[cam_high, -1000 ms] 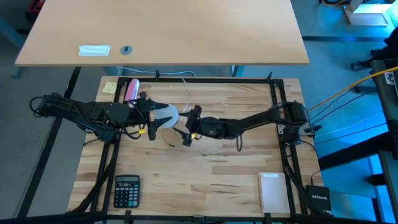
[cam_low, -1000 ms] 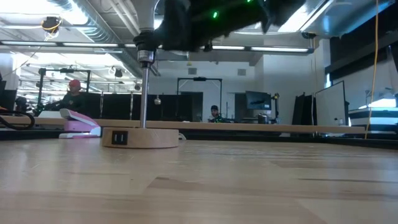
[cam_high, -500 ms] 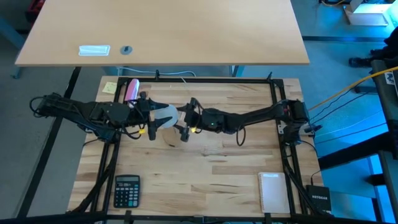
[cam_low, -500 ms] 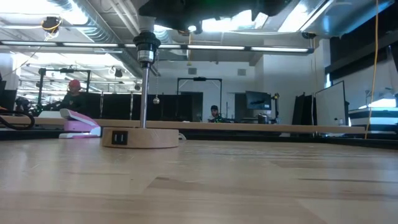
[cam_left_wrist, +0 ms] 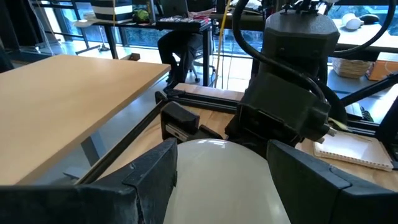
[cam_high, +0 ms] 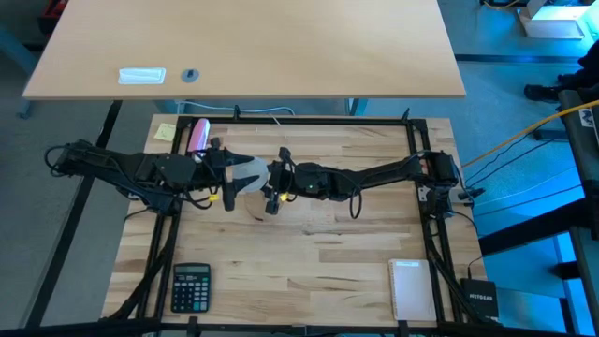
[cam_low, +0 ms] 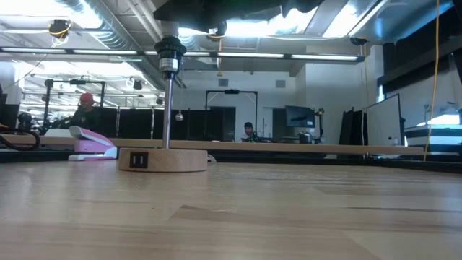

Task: Screw lightbulb
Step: Insert the lightbulb into the desk lamp

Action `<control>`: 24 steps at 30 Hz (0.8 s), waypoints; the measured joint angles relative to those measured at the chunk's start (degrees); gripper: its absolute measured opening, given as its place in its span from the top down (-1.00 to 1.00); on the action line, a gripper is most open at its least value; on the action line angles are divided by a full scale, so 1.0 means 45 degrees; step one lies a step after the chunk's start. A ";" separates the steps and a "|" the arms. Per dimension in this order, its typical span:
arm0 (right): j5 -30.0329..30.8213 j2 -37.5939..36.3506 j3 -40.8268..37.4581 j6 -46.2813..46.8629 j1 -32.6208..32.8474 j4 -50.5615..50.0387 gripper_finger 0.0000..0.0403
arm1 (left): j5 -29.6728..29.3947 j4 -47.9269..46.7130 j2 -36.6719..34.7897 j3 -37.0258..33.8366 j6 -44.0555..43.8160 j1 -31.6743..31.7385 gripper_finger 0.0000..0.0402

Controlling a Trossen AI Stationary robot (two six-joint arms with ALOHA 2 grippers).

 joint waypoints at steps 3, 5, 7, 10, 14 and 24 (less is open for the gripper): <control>0.0255 -0.0016 0.0000 -0.0222 0.0018 0.0006 0.21 | 0.0020 0.0193 -0.0053 -0.0012 0.0251 0.0000 -0.19; 0.0479 -0.0083 -0.0013 -0.0307 0.0035 -0.0027 0.21 | 0.0051 0.0365 -0.0135 -0.0021 0.0376 -0.0004 -0.19; 0.0473 -0.0186 -0.0019 -0.0378 0.0034 -0.0098 0.21 | 0.0077 0.0497 -0.0258 -0.0038 0.0639 -0.0005 -0.19; 0.0529 -0.0438 0.0056 -0.0389 0.0026 -0.0101 0.20 | 0.0107 0.0869 -0.0608 -0.0038 0.1055 -0.0004 -0.19; 0.0534 -0.0758 0.0449 -0.0393 0.0029 -0.0104 0.16 | 0.0097 0.1230 -0.1232 0.0086 0.2063 -0.0005 -0.19; 0.0442 -0.1458 0.2191 -0.0534 0.0048 -0.2760 0.18 | 0.0063 0.1240 -0.2635 0.0037 0.2006 -0.0005 -0.19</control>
